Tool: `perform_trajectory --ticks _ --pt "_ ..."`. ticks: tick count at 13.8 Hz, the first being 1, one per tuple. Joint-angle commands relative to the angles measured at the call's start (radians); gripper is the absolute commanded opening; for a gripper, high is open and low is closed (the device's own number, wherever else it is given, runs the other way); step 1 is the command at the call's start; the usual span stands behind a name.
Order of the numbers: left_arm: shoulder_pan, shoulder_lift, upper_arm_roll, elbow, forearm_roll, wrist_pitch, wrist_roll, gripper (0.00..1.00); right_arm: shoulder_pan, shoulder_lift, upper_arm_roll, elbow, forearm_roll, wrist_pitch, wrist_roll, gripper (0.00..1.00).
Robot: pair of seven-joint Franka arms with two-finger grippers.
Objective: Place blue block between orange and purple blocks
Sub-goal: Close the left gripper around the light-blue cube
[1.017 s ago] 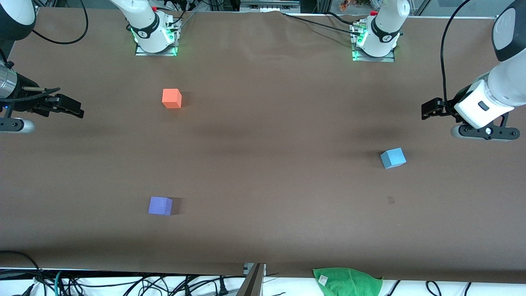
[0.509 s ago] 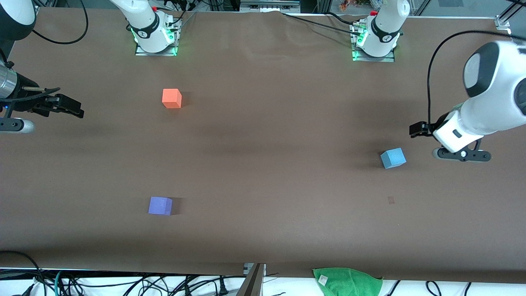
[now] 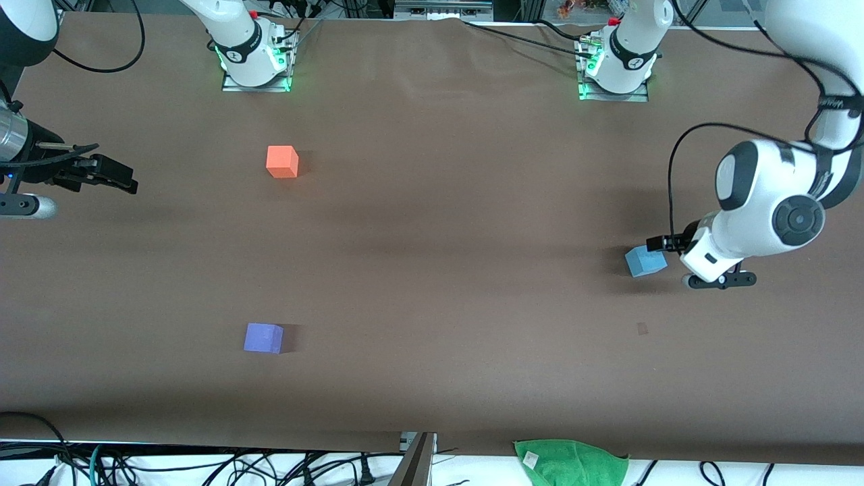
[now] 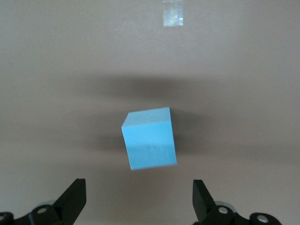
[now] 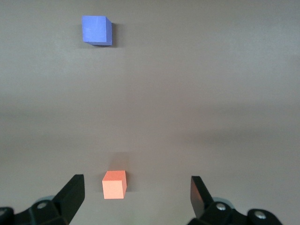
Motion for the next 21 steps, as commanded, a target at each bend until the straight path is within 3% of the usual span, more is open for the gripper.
perform_trajectory --ticks 1,3,12,14,18,19,21 --pt "0.01 0.006 -0.01 -0.057 0.013 0.1 -0.054 1.0 -0.001 0.004 0.001 0.02 0.006 -0.017 -0.005 1.0" --pt "0.011 0.014 -0.01 -0.101 0.007 0.178 -0.06 1.0 -0.004 0.004 0.001 0.02 0.006 -0.017 -0.005 1.0" --pt "0.011 0.103 -0.01 -0.103 0.006 0.314 -0.042 1.0 -0.004 0.006 0.0 0.02 0.008 -0.015 -0.005 1.0" --pt "0.01 0.112 -0.01 -0.1 0.007 0.315 -0.04 0.78 -0.004 0.006 0.0 0.022 0.008 -0.017 -0.005 1.0" --pt "0.01 0.117 -0.01 -0.097 0.021 0.311 -0.028 0.12 -0.004 0.006 0.0 0.02 0.008 -0.017 -0.005 1.0" --pt "0.008 0.111 -0.017 -0.094 0.019 0.308 0.004 0.03 -0.004 0.006 0.0 0.02 0.008 -0.015 -0.005 1.0" --pt "-0.006 0.096 -0.042 -0.089 0.019 0.3 0.027 0.0 -0.004 0.006 0.0 0.02 0.008 -0.015 -0.005 1.0"
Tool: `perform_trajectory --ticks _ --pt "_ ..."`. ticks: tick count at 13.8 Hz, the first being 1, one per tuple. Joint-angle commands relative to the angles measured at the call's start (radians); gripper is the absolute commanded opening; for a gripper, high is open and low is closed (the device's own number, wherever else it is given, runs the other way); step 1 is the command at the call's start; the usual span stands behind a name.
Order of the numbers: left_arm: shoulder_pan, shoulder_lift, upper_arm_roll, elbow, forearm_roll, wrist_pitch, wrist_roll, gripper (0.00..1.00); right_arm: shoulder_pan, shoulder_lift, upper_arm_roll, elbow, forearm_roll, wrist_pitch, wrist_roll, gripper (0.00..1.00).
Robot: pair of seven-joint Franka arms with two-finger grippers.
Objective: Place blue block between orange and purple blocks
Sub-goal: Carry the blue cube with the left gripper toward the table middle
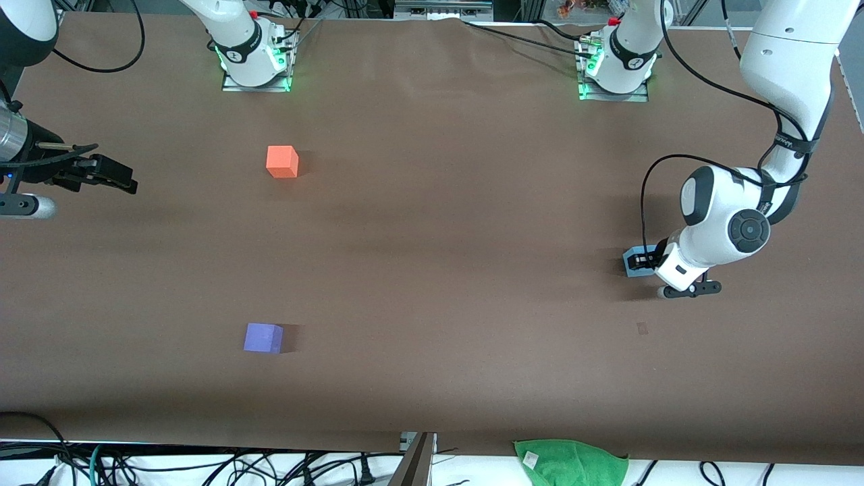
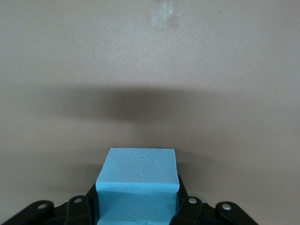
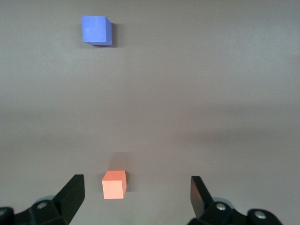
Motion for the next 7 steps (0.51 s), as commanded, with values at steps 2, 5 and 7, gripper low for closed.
perform_trajectory --ticks 2,5,7 --pt "-0.013 -0.02 -0.104 0.04 0.019 -0.046 0.018 0.0 -0.004 0.006 0.0 0.02 0.008 -0.017 -0.005 1.0" --pt "-0.112 -0.004 -0.17 0.159 0.002 -0.156 -0.081 0.0 -0.004 0.006 0.0 0.02 0.017 -0.015 -0.007 1.0" --pt "-0.216 0.027 -0.17 0.257 0.001 -0.173 -0.217 0.0 -0.004 0.006 0.0 0.02 0.023 -0.014 -0.007 1.0"
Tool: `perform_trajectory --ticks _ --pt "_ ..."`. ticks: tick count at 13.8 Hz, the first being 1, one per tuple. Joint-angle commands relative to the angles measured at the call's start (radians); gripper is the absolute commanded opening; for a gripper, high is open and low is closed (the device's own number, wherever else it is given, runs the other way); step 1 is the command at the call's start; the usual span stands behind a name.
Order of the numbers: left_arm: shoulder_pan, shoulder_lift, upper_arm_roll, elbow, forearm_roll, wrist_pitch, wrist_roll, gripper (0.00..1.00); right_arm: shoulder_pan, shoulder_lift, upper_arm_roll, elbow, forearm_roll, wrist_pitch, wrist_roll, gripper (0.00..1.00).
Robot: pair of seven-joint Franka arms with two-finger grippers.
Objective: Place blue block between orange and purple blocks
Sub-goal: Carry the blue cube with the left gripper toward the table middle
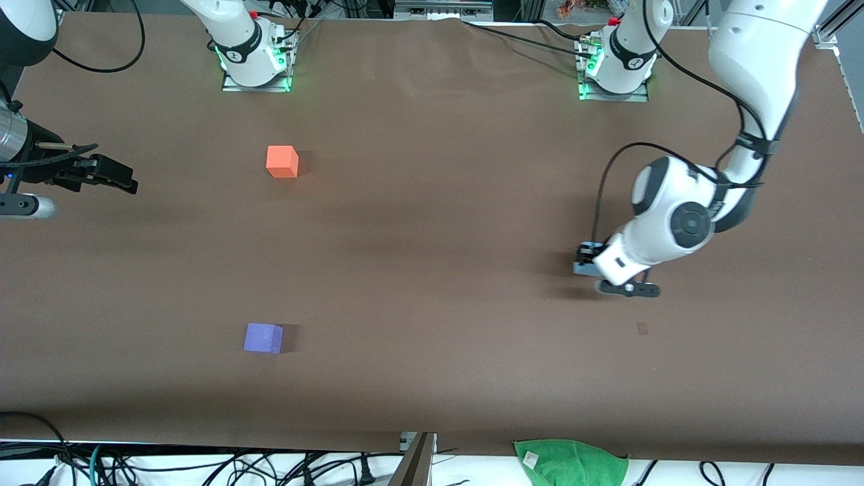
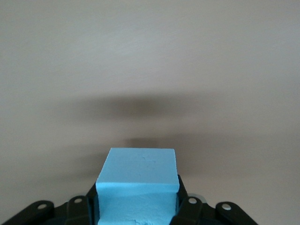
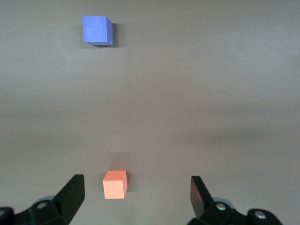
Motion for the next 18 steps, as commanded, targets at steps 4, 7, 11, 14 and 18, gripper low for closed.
perform_trajectory --ticks 4,7,11,14,18 --pt "-0.268 0.131 0.013 0.276 -0.065 -0.061 -0.335 0.0 -0.004 0.007 0.0 0.02 0.016 -0.006 -0.005 1.0" --pt "-0.375 0.203 0.013 0.35 -0.063 -0.057 -0.503 0.0 -0.001 0.01 0.002 0.02 0.008 -0.001 -0.005 1.0" --pt "-0.498 0.344 0.049 0.505 -0.054 -0.038 -0.672 0.0 0.001 0.036 0.002 0.019 0.016 0.022 -0.002 1.0" --pt "-0.591 0.418 0.115 0.563 -0.054 0.015 -0.755 0.0 0.004 0.053 0.002 0.017 0.014 0.052 -0.004 1.0" --pt "-0.687 0.427 0.221 0.568 -0.057 0.035 -0.777 0.18 0.006 0.06 0.003 0.01 0.002 0.049 -0.007 1.0"
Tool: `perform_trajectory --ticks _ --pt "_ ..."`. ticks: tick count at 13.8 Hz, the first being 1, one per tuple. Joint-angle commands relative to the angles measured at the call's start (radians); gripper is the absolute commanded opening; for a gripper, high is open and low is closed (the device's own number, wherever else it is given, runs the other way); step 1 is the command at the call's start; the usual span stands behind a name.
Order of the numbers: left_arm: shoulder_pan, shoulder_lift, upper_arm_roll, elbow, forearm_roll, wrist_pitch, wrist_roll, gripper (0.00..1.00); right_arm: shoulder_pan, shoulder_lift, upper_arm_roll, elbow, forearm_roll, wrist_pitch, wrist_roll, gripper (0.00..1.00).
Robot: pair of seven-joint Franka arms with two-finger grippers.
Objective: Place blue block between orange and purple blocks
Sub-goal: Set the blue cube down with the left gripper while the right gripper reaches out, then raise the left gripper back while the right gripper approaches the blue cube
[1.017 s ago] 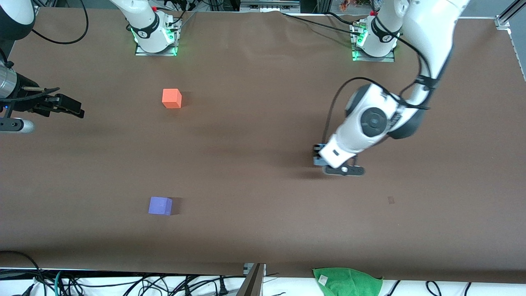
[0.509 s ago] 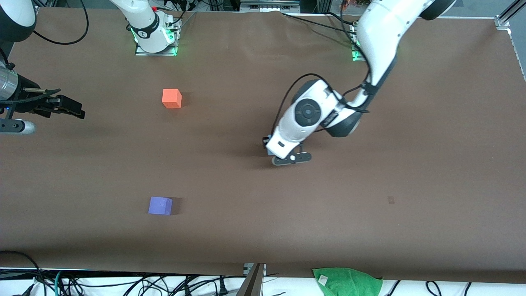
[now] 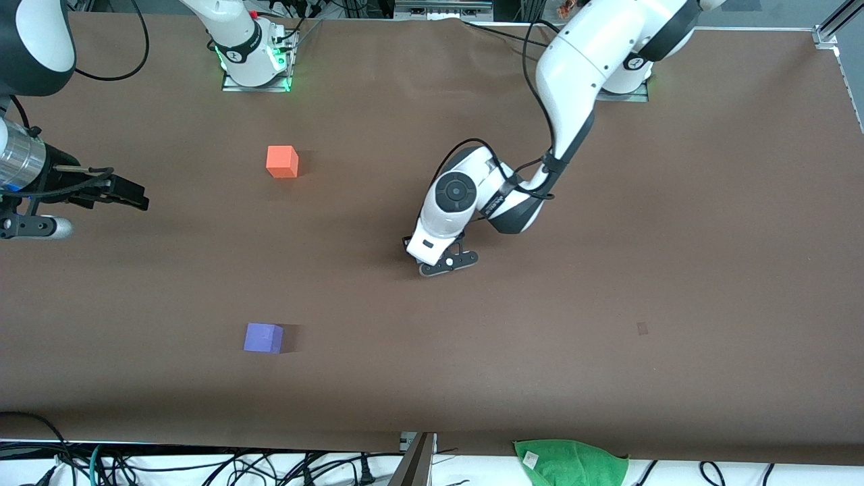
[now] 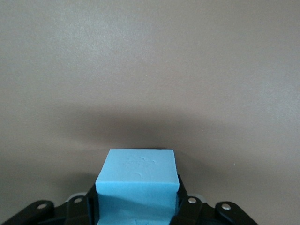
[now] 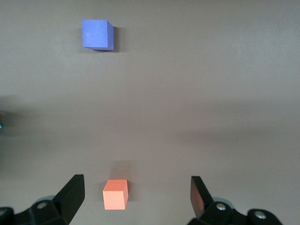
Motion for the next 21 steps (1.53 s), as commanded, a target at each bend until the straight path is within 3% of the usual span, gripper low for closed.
perform_trajectory --ticks 1,2,5,8,10,13,18,21 --pt "-0.036 0.02 0.038 0.037 -0.004 -0.004 -0.013 0.74 0.001 0.013 0.0 0.008 0.001 -0.009 -0.007 1.0" --pt "-0.034 0.019 0.038 0.031 -0.001 0.005 -0.001 1.0 0.004 0.02 0.0 0.007 -0.001 -0.013 -0.005 1.0" --pt "-0.024 0.005 0.038 0.023 -0.003 0.014 -0.009 1.0 0.019 0.024 0.001 0.002 -0.002 -0.015 0.002 1.0" --pt "0.012 -0.084 0.041 0.023 -0.001 -0.07 -0.003 1.0 0.076 0.039 0.001 0.002 -0.004 -0.007 0.015 1.0" --pt "0.117 -0.143 0.028 0.019 0.001 -0.101 0.008 1.0 0.125 0.062 0.001 0.005 -0.004 0.013 0.016 1.0" --pt "0.2 -0.272 0.009 0.008 -0.012 -0.301 0.215 1.0 0.193 0.111 0.001 0.005 0.01 0.054 0.045 1.0" --pt "0.381 -0.603 0.006 -0.037 -0.067 -0.729 0.517 1.0 0.356 0.184 0.003 0.005 0.015 0.114 0.169 1.0" --pt "0.534 -0.685 0.008 -0.049 -0.079 -0.866 0.759 1.0 0.442 0.261 0.003 0.007 0.024 0.232 0.173 1.0"
